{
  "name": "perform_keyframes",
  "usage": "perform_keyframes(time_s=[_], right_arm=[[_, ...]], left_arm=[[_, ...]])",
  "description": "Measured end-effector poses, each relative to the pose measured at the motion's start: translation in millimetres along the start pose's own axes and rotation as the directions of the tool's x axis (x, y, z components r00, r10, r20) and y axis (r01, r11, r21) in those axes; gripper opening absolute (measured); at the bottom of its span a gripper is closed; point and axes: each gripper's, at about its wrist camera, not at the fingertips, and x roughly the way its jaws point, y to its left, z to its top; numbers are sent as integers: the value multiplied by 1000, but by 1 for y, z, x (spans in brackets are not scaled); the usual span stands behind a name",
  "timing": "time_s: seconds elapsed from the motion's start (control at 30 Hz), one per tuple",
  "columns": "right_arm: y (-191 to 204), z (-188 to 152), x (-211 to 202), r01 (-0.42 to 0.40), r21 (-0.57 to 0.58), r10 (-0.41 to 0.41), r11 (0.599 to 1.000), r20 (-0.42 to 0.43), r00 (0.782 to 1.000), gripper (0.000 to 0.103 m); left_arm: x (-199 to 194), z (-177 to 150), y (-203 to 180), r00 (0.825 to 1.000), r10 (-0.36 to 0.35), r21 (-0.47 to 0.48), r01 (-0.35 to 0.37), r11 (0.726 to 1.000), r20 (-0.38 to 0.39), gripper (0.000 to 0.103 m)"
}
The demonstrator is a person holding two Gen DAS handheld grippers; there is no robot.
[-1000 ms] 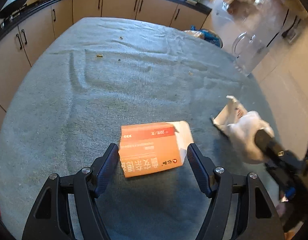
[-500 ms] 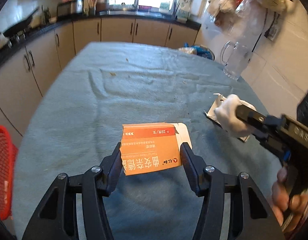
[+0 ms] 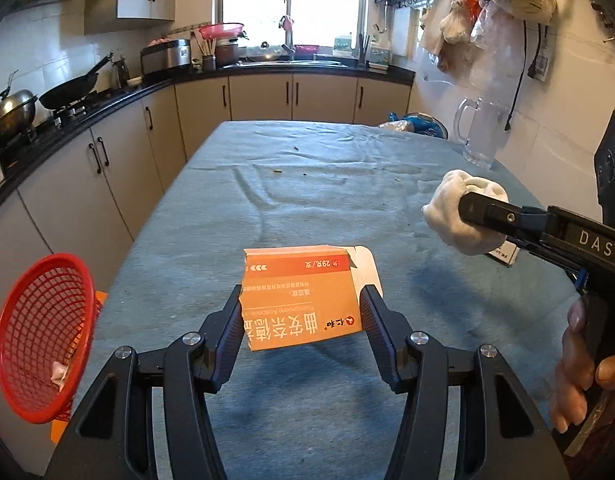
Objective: Collect trash
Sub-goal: 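Carry the orange box and white cloth with both tools over the red basket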
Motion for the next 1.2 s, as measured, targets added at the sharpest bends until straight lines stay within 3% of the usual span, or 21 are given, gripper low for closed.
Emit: perform_keyframes(time_s=[0.4,1.0,1.2], right_arm=[[19,-4,-5,-10,-90,12,996,18,1000,35],[41,-13,9,25,-151,-27,988,-13,1000,35],[70,-29,9,-7,-171,0,985,-43,999,35]], left_arm=[[-15,-9,17,996,79,3,-79,997,49,56],[-56,-20,54,990,93,-57,-88,995,103,56],[-71,-24,74,986,109,-89,-99,991,124,56]])
